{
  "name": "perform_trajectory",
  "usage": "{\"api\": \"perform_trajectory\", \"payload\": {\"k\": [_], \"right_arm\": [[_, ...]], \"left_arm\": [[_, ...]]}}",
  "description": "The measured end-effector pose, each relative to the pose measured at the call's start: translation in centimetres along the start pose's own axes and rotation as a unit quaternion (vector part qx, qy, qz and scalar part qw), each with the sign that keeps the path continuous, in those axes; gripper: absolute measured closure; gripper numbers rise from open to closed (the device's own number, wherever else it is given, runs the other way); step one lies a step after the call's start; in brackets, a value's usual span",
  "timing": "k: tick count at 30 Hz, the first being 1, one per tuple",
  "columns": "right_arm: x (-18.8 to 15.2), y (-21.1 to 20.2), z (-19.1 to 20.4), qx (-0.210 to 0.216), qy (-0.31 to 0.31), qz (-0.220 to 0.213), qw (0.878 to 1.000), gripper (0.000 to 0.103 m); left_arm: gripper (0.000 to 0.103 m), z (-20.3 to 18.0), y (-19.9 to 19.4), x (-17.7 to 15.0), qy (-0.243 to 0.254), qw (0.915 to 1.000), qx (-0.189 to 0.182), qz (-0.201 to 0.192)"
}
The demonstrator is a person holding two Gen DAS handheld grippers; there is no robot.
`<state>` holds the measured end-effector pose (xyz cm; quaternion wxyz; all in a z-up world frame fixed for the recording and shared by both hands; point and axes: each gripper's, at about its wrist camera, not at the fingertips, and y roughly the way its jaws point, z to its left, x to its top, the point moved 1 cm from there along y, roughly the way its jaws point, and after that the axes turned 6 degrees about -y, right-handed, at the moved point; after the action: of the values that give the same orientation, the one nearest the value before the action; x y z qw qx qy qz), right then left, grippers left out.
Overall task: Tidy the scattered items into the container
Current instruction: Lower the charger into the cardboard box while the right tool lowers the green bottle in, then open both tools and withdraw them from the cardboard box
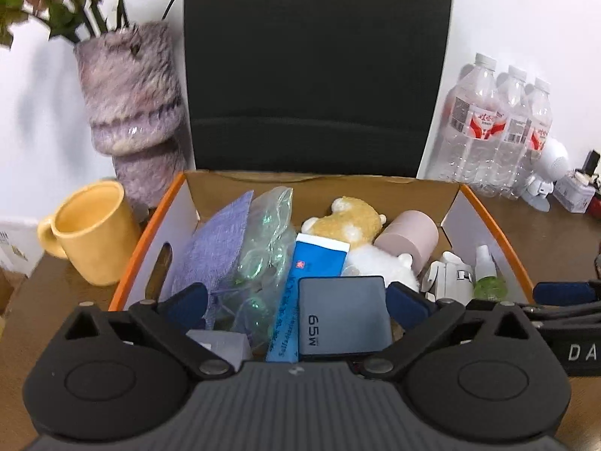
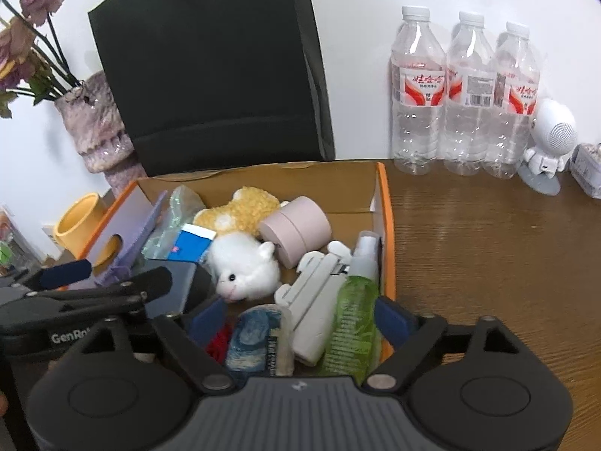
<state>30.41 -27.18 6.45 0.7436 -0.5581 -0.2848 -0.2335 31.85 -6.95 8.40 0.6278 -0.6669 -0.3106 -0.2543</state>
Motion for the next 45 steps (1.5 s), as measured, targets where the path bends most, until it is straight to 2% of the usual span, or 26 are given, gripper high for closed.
{"api": "perform_trajectory", "payload": {"k": [2,4,7,13,16,22,33,36,40,43,45], "right_arm": [[0.0,-0.1,0.1,-0.002,0.002,0.002,1.000,0.007],[0.1,-0.3,0.1,0.001,0.005,0.005,1.000,0.002],[0.2,-0.6,0.1,0.005,0.011,0.009,1.000,0.002],[0.4,-1.3,0.0,0.013,0.022,0.017,1.000,0.000],[0.4,-1.5,0.2,0.015,0.019,0.025,0.999,0.000],[0.3,-1.1,1.7,0.012,-0.017,0.059,0.998,0.000],[0.4,-1.3,1.7,0.001,-0.001,0.072,0.997,0.000],[0.2,-3.1,2.5,-0.016,-0.017,0.055,0.998,0.000],[-1.3,-5.3,3.2,-0.037,-0.040,0.053,0.997,0.000],[-2.3,-6.9,3.2,-0.033,-0.027,0.058,0.997,0.000],[-3.2,-8.6,3.5,-0.024,-0.022,0.050,0.998,0.000]], "left_arm": [[0.000,0.3,0.2,0.1,-0.001,0.9998,0.000,0.022],[0.000,0.2,0.5,0.1,0.020,0.9983,-0.004,0.055],[0.000,0.3,0.3,0.2,0.035,0.9956,-0.020,0.084],[0.000,0.9,-1.4,0.5,0.025,0.9968,-0.029,0.070],[0.000,1.0,-1.8,0.5,0.027,0.9972,-0.006,0.070],[0.000,1.1,-1.6,0.5,0.044,0.9951,0.011,0.088],[0.000,1.3,-2.0,0.2,0.051,0.9928,0.003,0.108],[0.000,1.4,-3.3,0.1,0.049,0.9940,0.005,0.098],[0.000,1.9,-5.6,-1.5,0.048,0.9931,-0.001,0.107],[0.000,2.1,-8.1,-2.5,0.050,0.9936,0.008,0.101],[0.000,2.2,-10.0,-3.2,0.051,0.9941,0.000,0.096]]}}
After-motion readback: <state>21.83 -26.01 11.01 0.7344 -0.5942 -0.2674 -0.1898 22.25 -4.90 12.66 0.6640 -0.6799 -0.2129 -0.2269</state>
